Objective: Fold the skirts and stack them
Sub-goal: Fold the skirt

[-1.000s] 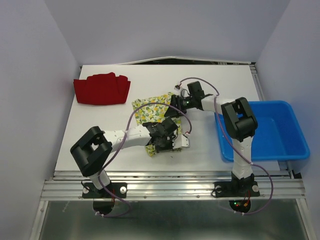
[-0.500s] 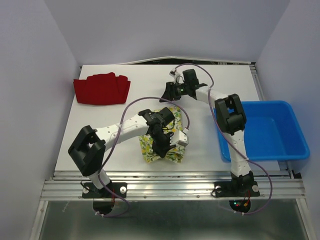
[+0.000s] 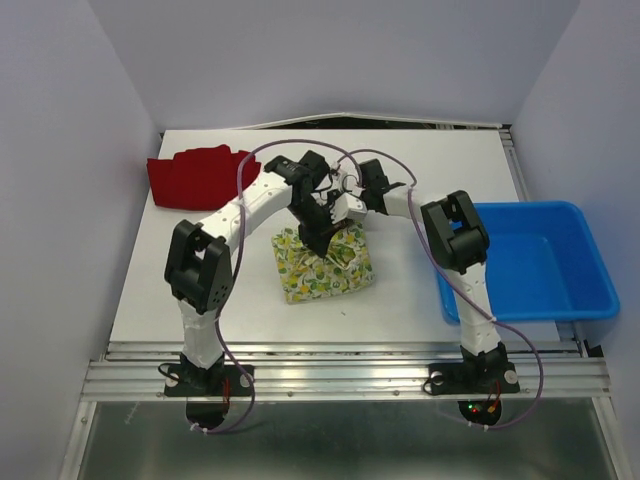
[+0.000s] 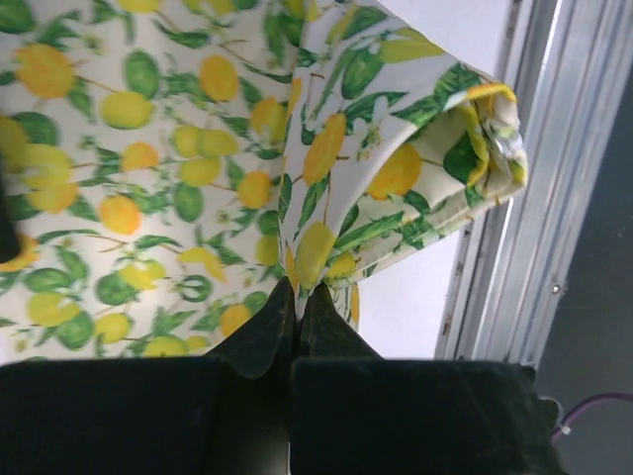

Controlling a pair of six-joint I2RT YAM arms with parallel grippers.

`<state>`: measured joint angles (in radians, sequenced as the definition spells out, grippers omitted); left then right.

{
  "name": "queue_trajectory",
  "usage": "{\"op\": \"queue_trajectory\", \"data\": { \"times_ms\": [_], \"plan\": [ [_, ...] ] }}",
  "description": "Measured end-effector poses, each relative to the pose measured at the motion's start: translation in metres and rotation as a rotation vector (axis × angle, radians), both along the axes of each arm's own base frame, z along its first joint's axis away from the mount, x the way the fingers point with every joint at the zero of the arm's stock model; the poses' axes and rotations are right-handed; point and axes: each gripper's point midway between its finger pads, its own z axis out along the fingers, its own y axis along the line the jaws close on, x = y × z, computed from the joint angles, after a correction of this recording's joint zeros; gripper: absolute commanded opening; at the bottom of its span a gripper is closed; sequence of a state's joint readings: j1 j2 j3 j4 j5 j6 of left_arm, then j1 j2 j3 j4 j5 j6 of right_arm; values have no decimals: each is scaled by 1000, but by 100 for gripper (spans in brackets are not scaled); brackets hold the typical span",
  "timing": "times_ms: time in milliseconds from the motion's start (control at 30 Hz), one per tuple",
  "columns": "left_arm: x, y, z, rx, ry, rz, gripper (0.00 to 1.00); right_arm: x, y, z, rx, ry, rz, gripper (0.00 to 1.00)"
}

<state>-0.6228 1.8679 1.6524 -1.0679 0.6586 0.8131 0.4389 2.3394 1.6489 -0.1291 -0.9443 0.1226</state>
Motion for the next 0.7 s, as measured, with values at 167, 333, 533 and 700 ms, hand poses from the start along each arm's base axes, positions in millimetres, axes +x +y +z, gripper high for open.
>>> {"op": "queue_trajectory", "data": {
  "times_ms": [167,333,533,700],
  "plan": [
    [37,-3,-4,22,-51,21,0,-17,-3,-2,10,16,40,42],
    [64,0,-14,56,-78,45,0,-29,-5,-2,14,24,68,42],
    [94,8,-34,103,-124,83,0,-35,-3,-2,17,34,87,42],
    [108,8,-44,115,-169,93,12,-37,-4,-2,16,41,91,46]
  ]
}}
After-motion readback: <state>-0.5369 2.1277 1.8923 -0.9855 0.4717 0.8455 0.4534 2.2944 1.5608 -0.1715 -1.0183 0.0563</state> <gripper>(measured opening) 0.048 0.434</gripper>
